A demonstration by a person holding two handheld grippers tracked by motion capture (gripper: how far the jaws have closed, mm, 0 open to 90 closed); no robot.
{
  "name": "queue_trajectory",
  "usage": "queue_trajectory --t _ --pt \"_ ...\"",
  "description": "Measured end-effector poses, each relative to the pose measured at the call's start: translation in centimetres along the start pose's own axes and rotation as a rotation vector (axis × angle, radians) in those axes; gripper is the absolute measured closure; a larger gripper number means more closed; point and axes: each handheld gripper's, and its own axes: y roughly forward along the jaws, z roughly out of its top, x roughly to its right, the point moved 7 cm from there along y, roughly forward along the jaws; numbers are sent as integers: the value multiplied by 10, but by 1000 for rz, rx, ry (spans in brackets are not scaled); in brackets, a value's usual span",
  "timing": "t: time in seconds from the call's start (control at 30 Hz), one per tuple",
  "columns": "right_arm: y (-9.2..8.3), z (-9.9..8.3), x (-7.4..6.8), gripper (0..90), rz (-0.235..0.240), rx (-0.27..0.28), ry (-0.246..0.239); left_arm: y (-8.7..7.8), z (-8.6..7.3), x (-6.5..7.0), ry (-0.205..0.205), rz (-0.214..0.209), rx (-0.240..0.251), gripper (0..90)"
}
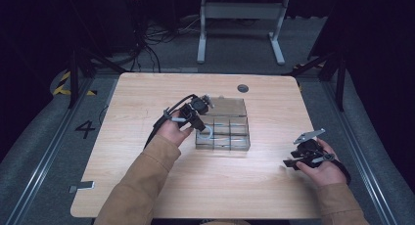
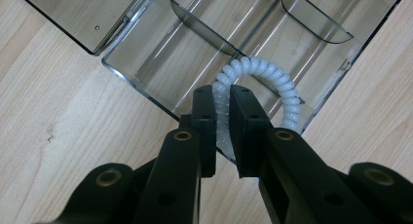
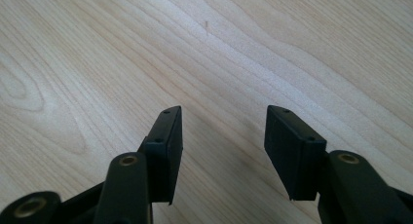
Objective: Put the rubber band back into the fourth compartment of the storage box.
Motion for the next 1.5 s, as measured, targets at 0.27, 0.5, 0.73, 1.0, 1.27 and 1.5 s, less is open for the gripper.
queue_trajectory --t 0.27,0.5,0.73,1.0,1.27,1.5 --pt "-1 1 -1 492 10 8 -2 7 1 -1 2 27 -21 820" --pt "-2 1 -1 492 7 14 1 10 1 1 8 39 -30 820" --pt "-2 2 -1 488 8 15 -1 16 1 3 17 49 -53 818" --pt "-3 2 -1 487 8 18 -1 21 -1 4 20 39 -69 815" --pt "-3 2 -1 485 8 16 -2 22 -1 5 1 17 -69 672" --pt "-2 2 -1 482 8 16 -3 15 0 6 8 23 -39 666"
